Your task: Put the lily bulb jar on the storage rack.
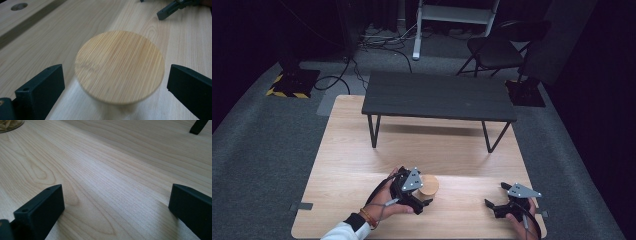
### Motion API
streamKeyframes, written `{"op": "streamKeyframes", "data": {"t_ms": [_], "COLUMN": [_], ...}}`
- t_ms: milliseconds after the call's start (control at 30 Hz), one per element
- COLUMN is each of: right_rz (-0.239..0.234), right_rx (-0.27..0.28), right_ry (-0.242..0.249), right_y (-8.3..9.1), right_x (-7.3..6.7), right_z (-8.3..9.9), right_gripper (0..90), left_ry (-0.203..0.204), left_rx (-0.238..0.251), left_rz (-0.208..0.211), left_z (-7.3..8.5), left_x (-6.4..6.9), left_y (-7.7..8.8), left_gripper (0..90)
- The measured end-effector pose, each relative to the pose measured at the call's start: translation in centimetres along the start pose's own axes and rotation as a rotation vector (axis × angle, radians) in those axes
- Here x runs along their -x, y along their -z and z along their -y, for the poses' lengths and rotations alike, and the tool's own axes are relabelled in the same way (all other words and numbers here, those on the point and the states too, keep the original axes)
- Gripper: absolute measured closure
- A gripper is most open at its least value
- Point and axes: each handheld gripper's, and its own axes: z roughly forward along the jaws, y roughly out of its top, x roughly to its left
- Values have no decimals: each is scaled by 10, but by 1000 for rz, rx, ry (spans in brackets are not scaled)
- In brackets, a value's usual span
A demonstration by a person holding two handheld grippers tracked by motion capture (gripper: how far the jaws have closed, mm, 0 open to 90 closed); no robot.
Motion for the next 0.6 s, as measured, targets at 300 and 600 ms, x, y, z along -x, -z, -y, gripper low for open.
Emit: {"op": "streamKeyframes", "data": {"t_ms": [300, 600], "right_rz": [0, 0], "right_rx": [0, 0], "right_ry": [0, 1], "right_y": [0, 0], "right_x": [0, 0], "right_z": [0, 0], "right_gripper": [0, 0], "left_ry": [-15, 12], "left_rx": [17, 60], "left_rz": [28, 17], "left_z": [-4, 6], "left_x": [2, -5], "left_y": [-29, -35], "left_gripper": [37, 239]}}
